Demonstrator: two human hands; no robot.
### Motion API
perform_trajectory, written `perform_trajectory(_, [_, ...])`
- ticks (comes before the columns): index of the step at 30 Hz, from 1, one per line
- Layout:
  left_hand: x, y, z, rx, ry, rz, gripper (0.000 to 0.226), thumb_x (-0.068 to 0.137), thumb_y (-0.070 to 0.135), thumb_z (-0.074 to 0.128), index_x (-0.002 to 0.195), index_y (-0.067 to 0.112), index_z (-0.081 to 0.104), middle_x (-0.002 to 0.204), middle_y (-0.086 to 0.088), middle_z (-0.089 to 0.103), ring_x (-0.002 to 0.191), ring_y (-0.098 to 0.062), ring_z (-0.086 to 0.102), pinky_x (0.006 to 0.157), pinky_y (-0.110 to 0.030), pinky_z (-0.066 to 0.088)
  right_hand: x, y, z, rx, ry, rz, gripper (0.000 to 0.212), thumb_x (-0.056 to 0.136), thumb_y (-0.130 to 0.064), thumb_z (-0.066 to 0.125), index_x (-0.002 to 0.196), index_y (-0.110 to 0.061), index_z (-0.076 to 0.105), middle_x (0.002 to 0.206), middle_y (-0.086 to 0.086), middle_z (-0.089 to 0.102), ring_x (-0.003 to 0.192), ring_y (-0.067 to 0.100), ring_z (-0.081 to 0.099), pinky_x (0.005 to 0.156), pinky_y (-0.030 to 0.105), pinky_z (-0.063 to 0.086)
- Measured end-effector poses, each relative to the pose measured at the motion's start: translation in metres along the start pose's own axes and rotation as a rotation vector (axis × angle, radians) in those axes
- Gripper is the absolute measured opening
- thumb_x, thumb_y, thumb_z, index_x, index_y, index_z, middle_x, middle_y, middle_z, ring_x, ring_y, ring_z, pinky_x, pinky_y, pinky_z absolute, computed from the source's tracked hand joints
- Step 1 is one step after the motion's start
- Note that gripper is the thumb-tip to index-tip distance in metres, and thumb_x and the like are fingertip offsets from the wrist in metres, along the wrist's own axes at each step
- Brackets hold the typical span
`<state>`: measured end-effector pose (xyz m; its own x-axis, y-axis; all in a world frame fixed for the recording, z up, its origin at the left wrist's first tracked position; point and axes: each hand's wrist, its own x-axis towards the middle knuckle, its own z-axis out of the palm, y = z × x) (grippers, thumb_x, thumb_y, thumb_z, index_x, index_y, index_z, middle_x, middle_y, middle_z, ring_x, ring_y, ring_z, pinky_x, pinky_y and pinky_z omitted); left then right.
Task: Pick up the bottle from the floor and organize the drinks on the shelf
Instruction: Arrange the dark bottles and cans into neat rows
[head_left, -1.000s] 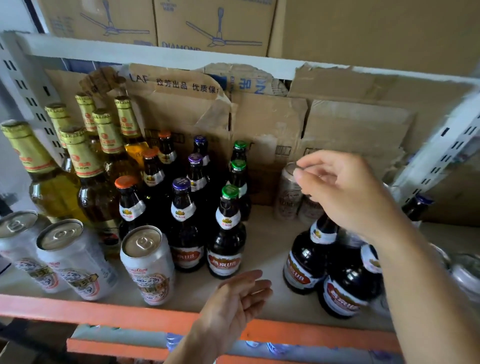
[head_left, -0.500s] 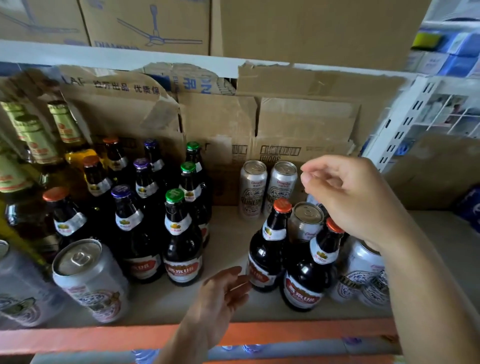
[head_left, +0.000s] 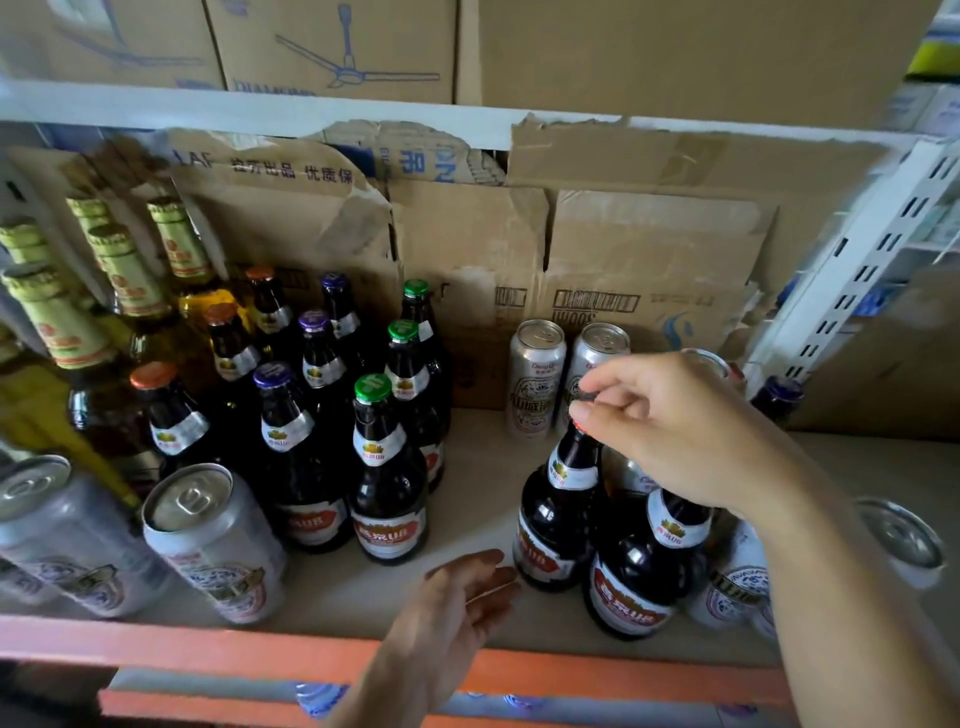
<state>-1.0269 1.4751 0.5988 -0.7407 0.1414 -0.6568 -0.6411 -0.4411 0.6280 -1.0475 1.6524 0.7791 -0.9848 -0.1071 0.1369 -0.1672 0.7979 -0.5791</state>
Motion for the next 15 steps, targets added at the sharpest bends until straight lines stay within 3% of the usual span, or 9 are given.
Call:
perform_trajectory(3, [0.001,0.001,-0.001,0.014,0.005,-0.015,0.022,0.086,0.006,0.053,0.102,-0.005,0.064,0.097,-0.024,0.068,0.082,-0.033,0.066,0.077,-0.037,0.051,0.001,-0.001,0.004,-0.072,-0.052,0.022,0.036,0.084,-0.045,0.065,0.114,-0.026,0.064,0.092,-0.009,0.067,0.087,0.003,0.062,0.08,0.027,0.051])
perform_trajectory(6, [0.002,0.001,-0.002,0.026,0.004,-0.028,0.021,0.085,0.007,0.054,0.1,-0.004,0.065,0.094,-0.023,0.07,0.08,-0.031,0.067,0.073,-0.035,0.051,0.001,-0.003,0.009,-0.2,-0.058,0.005,0.023,0.081,-0.048,0.066,0.086,-0.026,0.061,0.072,-0.006,0.061,0.067,0.007,0.056,0.062,0.029,0.046])
perform_trajectory(8, [0.004,0.0,-0.003,0.039,-0.002,-0.036,0.021,0.086,0.007,0.054,0.099,-0.003,0.066,0.092,-0.021,0.072,0.081,-0.031,0.068,0.072,-0.034,0.052,0.001,-0.004,0.012,-0.252,-0.049,0.006,0.033,0.08,-0.048,0.065,0.072,-0.019,0.051,0.06,-0.003,0.05,0.056,0.014,0.047,0.053,0.032,0.036])
perform_trajectory(15, [0.005,0.0,-0.004,0.053,-0.025,-0.084,0.019,0.086,0.007,0.055,0.097,-0.005,0.066,0.084,-0.021,0.074,0.087,-0.033,0.068,0.074,-0.036,0.053,0.002,-0.008,0.021,-0.331,-0.002,0.007,0.045,0.084,-0.045,0.062,0.064,-0.014,0.037,0.056,-0.001,0.038,0.051,0.02,0.037,0.049,0.032,0.028])
